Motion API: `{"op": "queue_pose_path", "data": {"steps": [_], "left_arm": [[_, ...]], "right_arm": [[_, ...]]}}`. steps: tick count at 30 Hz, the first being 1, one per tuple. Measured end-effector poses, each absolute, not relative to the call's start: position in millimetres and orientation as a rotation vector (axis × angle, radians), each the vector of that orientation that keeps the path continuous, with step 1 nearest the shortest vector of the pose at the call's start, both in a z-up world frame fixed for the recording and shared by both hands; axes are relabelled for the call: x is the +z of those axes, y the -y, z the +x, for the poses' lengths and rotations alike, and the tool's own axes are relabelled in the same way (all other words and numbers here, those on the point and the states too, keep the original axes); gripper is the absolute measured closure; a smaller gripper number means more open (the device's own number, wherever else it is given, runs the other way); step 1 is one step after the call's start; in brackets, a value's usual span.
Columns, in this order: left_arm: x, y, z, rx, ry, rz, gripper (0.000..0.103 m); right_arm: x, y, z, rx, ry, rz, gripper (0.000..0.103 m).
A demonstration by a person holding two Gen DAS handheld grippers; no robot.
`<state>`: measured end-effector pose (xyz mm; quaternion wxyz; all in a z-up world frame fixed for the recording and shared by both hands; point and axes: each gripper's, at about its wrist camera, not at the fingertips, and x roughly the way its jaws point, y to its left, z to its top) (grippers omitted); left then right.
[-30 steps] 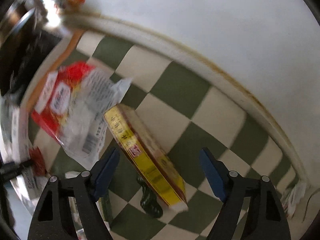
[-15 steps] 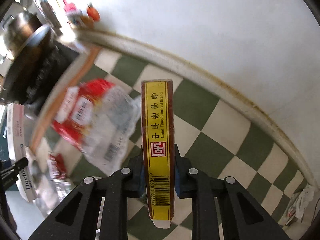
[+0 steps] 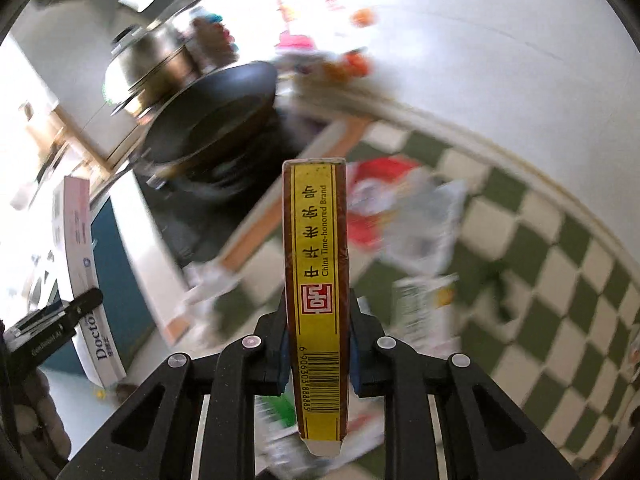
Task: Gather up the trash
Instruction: 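Carry both boxes to the white bin and open both tools to drop them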
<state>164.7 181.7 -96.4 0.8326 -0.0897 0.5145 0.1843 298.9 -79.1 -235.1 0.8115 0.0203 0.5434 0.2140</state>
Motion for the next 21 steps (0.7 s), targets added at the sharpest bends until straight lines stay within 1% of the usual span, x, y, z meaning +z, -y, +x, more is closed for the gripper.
{"op": "queue_pose_path", "data": {"steps": [3, 7, 9, 11, 13, 15, 17, 18, 21], "left_arm": [[-110, -230, 127, 0.471, -1.11, -0.215, 0.062], [-151, -288, 83, 0.562, -1.164, -0.297, 0.062], [-179, -323, 59, 0.594, -1.211, -0.356, 0.062], [-223, -355, 41, 0.613, -1.268, -0.43, 0.062], [-283, -389, 24, 0.627, -1.345, -0.506, 0.062], [-344, -415, 12, 0.62, -1.415, -0.585, 0.062], [-421, -439, 3, 0.586, -1.504, -0.677, 0.062], [-457, -448, 0, 0.569, -1.537, -0.727, 0.062], [-553, -465, -7, 0.504, -1.616, -0.861, 0.061]], "right_arm": [[-248, 8, 267, 0.557, -1.196, -0.022, 0.08], [-276, -95, 222, 0.694, -1.247, -0.092, 0.08], [-297, -139, 197, 0.759, -1.278, -0.119, 0.08], [-331, -182, 173, 0.823, -1.324, -0.13, 0.08], [-374, -217, 153, 0.855, -1.376, -0.145, 0.08], [-430, -246, 134, 0.86, -1.443, -0.158, 0.08], [-493, -266, 121, 0.845, -1.518, -0.16, 0.08], [-534, -274, 116, 0.828, -1.566, -0.156, 0.08], [-623, -288, 111, 0.79, -1.673, -0.127, 0.08]]}}
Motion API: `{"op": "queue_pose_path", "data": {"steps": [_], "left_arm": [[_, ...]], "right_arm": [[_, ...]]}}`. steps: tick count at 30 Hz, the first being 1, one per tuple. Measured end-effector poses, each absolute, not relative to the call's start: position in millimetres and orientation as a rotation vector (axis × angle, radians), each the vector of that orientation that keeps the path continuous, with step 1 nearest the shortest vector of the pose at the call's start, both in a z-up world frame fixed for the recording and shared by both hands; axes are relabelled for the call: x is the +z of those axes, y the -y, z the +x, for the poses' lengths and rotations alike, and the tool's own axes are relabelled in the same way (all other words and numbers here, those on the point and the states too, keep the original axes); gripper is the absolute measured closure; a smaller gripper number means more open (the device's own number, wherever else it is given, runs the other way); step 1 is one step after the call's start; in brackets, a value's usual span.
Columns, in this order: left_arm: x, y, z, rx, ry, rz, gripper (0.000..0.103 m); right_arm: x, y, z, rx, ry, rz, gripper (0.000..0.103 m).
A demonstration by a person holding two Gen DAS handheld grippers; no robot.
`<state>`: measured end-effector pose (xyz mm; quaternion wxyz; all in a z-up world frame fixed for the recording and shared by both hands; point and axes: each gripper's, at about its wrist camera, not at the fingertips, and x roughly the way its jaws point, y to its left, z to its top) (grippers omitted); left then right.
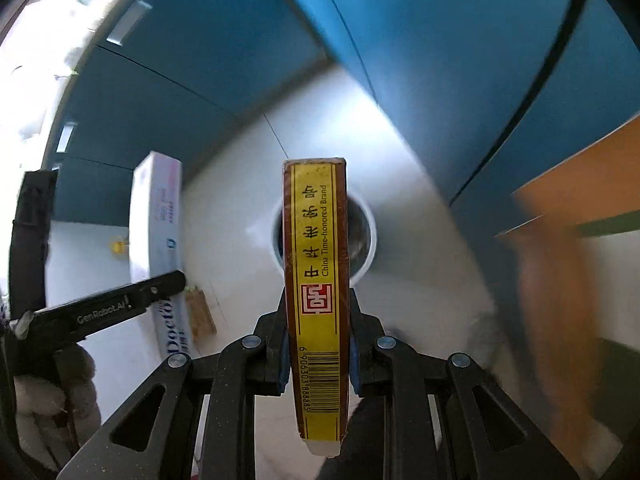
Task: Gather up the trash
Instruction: 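Carry both boxes to the white bin and open both tools to drop them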
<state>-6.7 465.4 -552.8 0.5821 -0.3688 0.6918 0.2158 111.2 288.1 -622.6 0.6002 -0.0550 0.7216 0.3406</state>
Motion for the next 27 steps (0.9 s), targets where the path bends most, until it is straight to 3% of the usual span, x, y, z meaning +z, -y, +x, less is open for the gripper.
{"op": "queue_pose_path", "data": {"steps": [5, 8, 10, 11, 12, 14, 17, 18, 20, 22, 27], "left_arm": [[-679, -485, -7, 0.416, -1.693, -1.025, 0.06], [-718, -493, -11, 0.415, -1.69, -1.088, 0.059], [-732, -498, -15, 0.419, -1.66, -1.119, 0.041], [-736, -503, -20, 0.423, -1.644, -1.126, 0.024], [-738, -505, -23, 0.438, -1.63, -1.128, 0.016], [-740, -508, -29, 0.468, -1.618, -1.118, 0.014], [-731, -512, -23, 0.536, -1.613, -1.043, 0.006], [-727, -512, -22, 0.562, -1.61, -1.012, 0.005], [-716, -510, -26, 0.631, -1.59, -0.915, 0.005], [-699, -508, -33, 0.704, -1.555, -0.793, 0.005], [-681, -502, -34, 0.776, -1.538, -0.668, 0.005]], "right_arm": [[-744, -306, 105, 0.763, -1.812, -0.075, 0.08], [-790, -332, 105, 0.776, -1.861, -0.071, 0.08], [-813, -342, 105, 0.769, -1.886, -0.078, 0.079], [-825, -348, 105, 0.778, -1.91, -0.08, 0.079], [-835, -361, 106, 0.77, -1.918, -0.091, 0.077], [-844, -370, 108, 0.768, -1.924, -0.115, 0.053], [-848, -382, 109, 0.755, -1.895, -0.152, 0.029], [-847, -383, 110, 0.749, -1.877, -0.174, 0.025], [-842, -385, 110, 0.729, -1.828, -0.23, 0.007], [-831, -385, 111, 0.71, -1.758, -0.319, 0.0], [-799, -388, 104, 0.686, -1.614, -0.488, 0.0]]}}
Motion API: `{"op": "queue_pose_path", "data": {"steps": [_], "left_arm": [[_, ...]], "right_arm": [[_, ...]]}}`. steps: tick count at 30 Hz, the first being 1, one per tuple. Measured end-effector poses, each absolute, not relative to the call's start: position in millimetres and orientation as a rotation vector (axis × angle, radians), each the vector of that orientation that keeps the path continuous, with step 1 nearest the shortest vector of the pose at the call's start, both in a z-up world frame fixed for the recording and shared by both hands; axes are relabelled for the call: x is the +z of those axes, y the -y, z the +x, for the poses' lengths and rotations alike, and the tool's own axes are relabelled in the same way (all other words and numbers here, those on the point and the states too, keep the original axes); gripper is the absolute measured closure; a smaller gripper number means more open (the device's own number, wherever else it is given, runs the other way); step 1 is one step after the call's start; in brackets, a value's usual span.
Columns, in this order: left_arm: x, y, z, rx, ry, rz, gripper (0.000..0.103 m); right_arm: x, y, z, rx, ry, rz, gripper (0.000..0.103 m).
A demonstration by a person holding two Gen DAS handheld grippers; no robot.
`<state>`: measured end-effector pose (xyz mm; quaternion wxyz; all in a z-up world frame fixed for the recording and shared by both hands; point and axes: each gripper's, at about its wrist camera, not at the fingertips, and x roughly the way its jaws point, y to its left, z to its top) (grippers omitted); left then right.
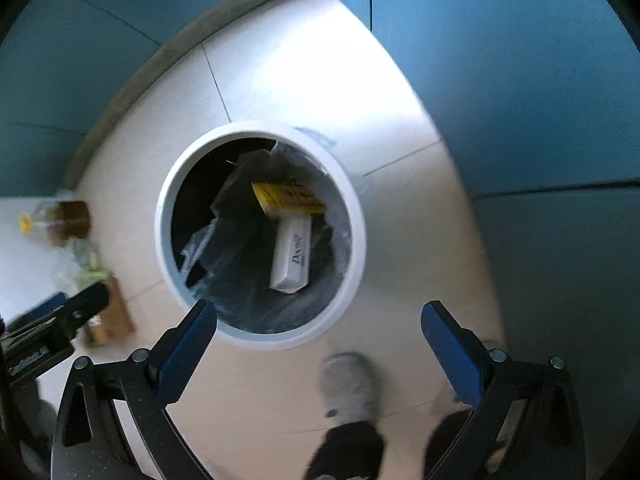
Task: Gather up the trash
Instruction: 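Carry both boxes to the white bin and open both tools to drop them, then move both tools back toward the checkered table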
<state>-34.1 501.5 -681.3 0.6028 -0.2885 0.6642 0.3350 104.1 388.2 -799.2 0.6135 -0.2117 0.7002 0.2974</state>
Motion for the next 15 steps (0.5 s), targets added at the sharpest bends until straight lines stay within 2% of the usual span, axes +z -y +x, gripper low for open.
{"op": "queue_pose_path", "data": {"steps": [8, 15], "left_arm": [[-621, -490, -52, 0.818, -1.506, -0.678, 0.005], [-538, -465, -65, 0.841, -1.425, -0.68, 0.005]], "right_arm": [[-732, -377, 90, 0.711, -1.529, -0.568, 0.0], [-628, -359, 78, 0.75, -1.414, -0.574, 0.0]]}}
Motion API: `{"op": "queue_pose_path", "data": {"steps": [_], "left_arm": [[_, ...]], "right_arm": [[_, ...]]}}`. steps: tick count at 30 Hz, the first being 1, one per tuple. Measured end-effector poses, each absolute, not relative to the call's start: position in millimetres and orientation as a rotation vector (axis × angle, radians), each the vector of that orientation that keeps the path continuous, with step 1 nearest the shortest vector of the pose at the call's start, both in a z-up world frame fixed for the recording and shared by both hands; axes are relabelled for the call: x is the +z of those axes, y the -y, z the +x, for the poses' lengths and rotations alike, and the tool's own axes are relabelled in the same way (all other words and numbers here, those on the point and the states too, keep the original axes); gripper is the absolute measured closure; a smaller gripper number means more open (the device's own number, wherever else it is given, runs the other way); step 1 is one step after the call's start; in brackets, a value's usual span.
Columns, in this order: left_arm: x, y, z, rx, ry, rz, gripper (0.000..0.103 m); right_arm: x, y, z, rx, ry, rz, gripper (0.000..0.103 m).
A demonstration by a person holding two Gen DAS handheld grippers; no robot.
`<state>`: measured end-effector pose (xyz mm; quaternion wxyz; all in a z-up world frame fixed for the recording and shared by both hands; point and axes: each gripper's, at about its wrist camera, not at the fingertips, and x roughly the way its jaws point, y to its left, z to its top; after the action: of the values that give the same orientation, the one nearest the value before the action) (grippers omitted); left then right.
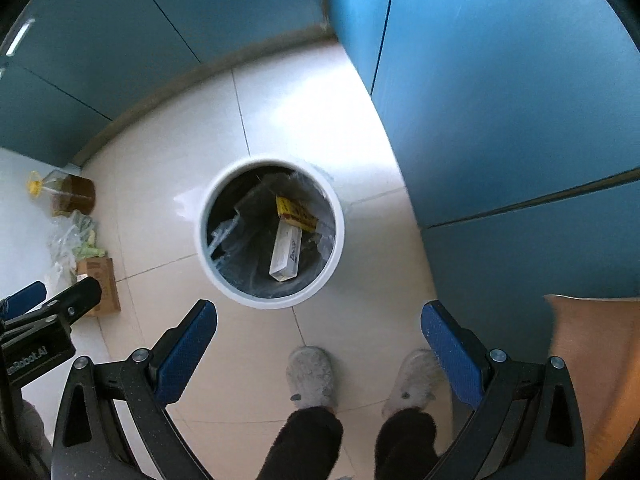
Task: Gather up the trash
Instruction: 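Move both tools back toward the checkered table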
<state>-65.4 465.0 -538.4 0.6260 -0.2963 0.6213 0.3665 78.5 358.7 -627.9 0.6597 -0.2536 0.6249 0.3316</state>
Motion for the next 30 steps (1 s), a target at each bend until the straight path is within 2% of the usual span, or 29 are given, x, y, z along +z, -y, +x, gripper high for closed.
{"op": "queue_pose_path", "data": {"steps": [15, 23, 30], "left_arm": [[-357, -403, -96, 0.849, -1.29, -0.652, 0.005], [-282, -374, -91, 0.889, -1.233, -0.626, 0.005], [-212, -326, -27, 0.853, -1.13, -0.497, 0.005]], "right_arm": [[-399, -290, 65, 0.864, -1.269, -0.541, 0.0], [-328, -251, 72, 0.951, -1.298, -0.404, 0.0], [-259, -176, 137, 0.896, -1.28, -0.173, 0.0]]}}
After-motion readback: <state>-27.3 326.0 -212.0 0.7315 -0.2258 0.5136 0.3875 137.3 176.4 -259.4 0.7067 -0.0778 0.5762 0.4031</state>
